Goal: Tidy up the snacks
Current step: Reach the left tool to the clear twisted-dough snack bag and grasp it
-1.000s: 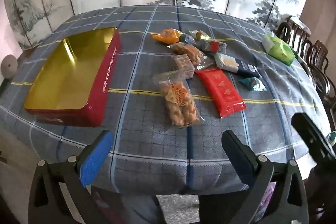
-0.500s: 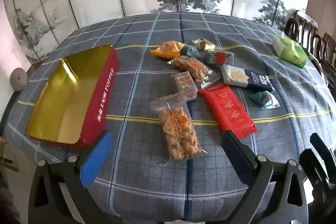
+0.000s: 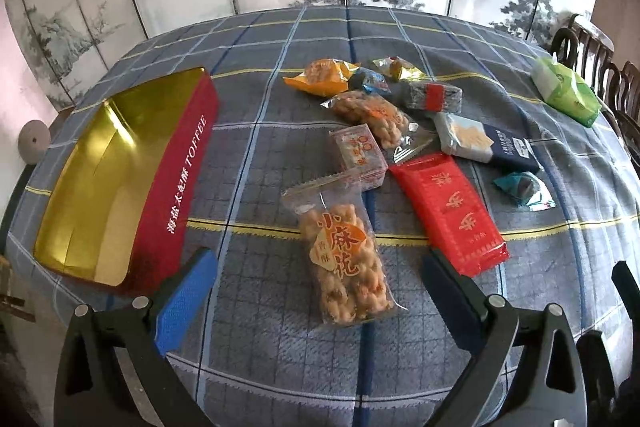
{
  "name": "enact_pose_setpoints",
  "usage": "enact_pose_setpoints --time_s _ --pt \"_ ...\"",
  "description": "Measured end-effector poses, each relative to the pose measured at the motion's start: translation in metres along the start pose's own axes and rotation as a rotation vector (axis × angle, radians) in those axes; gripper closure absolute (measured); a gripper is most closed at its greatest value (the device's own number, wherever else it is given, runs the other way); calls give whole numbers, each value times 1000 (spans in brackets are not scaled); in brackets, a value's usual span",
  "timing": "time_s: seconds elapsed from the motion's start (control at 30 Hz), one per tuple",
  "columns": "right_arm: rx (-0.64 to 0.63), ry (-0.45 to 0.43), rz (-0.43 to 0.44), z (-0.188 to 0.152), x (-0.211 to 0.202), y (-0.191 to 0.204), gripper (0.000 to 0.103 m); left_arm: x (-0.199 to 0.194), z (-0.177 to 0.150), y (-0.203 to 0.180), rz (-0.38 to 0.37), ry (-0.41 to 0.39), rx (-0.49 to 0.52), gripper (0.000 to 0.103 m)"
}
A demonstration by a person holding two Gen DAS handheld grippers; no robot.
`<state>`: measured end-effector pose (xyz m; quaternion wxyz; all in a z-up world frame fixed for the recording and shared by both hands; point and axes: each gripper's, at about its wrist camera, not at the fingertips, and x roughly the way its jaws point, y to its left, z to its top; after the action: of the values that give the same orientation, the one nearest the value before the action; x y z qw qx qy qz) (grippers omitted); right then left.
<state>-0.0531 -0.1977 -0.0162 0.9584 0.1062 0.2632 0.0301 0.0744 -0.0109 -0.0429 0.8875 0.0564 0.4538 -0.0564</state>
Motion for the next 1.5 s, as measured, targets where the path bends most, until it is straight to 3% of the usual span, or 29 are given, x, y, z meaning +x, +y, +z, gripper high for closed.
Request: enact_pose_setpoints --time_s 0.27,1.33,1.37,1.4,1.43,1.5 --pt "8 18 -1 -3 6 -2 0 16 4 6 -3 40 -11 3" --pt "34 60 11 -9 17 -9 0 26 10 3 10 53 -12 4" --pt "34 61 11 -9 17 -9 0 28 10 3 2 58 -16 17" --pt "34 61 11 -9 18 -9 0 30 9 3 -5 71 -20 50" --pt "34 62 11 -9 18 -9 0 36 8 2 -21 110 -18 68" --pt "37 64 10 -10 18 -10 0 39 8 2 -32 124 -28 70"
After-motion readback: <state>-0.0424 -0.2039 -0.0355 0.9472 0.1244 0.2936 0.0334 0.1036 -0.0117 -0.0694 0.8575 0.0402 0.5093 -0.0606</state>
